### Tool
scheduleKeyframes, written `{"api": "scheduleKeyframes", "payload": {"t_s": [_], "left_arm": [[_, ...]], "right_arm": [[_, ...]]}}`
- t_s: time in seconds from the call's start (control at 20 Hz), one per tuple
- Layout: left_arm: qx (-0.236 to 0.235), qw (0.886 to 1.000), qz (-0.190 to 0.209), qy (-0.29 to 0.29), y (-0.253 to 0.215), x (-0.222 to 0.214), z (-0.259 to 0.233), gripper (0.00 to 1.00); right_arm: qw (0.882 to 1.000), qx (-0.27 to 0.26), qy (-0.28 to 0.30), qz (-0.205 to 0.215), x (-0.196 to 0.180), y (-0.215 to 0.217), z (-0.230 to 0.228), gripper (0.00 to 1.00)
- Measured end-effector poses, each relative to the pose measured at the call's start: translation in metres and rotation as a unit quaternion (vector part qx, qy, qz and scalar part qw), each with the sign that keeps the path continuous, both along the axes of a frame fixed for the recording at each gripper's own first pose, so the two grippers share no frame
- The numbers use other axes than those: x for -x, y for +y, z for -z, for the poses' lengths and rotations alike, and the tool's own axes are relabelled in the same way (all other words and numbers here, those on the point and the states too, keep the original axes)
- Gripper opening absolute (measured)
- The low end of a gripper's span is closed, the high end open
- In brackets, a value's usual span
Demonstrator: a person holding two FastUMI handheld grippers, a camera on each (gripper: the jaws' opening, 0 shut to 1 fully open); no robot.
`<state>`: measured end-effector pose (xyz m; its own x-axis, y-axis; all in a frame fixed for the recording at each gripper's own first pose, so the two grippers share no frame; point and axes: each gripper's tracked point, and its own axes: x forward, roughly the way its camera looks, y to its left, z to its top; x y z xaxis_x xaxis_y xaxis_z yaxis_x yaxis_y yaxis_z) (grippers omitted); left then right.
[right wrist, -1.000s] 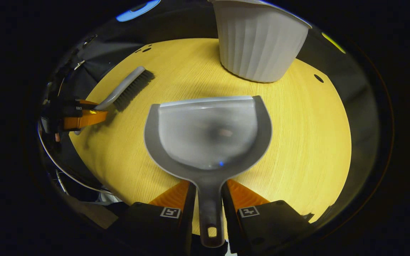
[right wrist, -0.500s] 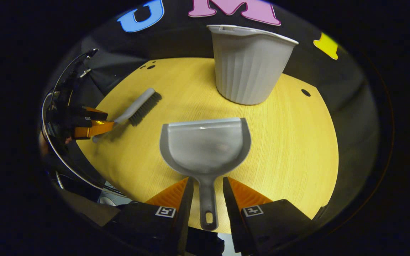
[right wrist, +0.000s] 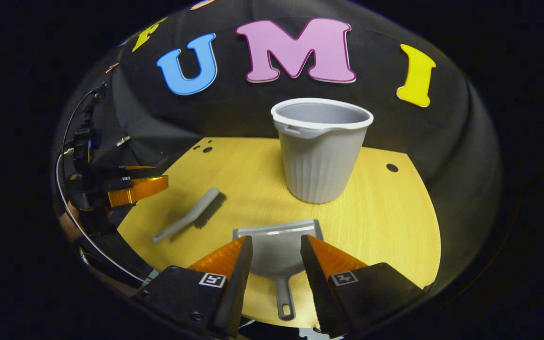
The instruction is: Pick up the small broom and dustpan from the desktop, sweep the trash into the dustpan with the broom, and then empty the trash into the garbage bin.
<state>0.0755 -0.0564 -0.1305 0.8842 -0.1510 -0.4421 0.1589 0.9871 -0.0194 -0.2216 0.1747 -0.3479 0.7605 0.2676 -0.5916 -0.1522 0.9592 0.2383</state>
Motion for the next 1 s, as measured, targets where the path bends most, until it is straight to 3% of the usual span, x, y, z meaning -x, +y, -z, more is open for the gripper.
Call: {"api": "scheduleKeyframes", "payload": {"t_s": [0.05, 0.1, 0.2, 0.3, 0.4, 0.5, 0.6, 1.0], "left_arm": [[-0.006, 1.0, 0.001, -0.01, -0.002, -0.001, -0.01, 0.79], [-0.01, 1.0, 0.002, -0.022, -0.004, -0.003, -0.022, 0.82], [-0.013, 0.998, 0.001, -0.059, -0.009, -0.008, -0.046, 0.8], [-0.005, 0.996, -0.006, -0.091, -0.016, -0.011, -0.067, 0.81], [0.016, 0.993, -0.017, -0.116, -0.023, -0.006, -0.087, 0.83], [0.052, 0.991, -0.018, -0.123, -0.033, -0.002, -0.103, 0.85], [0.065, 0.988, -0.016, -0.139, -0.038, -0.001, -0.118, 0.86], [0.031, 0.98, 0.006, -0.198, -0.045, 0.006, -0.154, 0.86]], "right_arm": [[1.0, 0.003, -0.017, 0.009, -0.006, -0.005, -0.012, 0.57], [0.999, 0.004, -0.036, 0.017, -0.011, -0.008, -0.023, 0.66], [0.997, 0.018, -0.071, 0.034, -0.019, -0.018, -0.048, 0.7], [0.992, 0.044, -0.109, 0.05, -0.026, -0.028, -0.071, 0.8], [0.987, 0.047, -0.142, 0.059, -0.029, -0.026, -0.096, 0.85], [0.982, 0.043, -0.171, 0.067, -0.031, -0.026, -0.117, 0.99], [0.977, 0.042, -0.195, 0.076, -0.04, -0.028, -0.13, 0.99], [0.97, 0.01, -0.227, 0.086, -0.043, -0.019, -0.157, 0.98]]}}
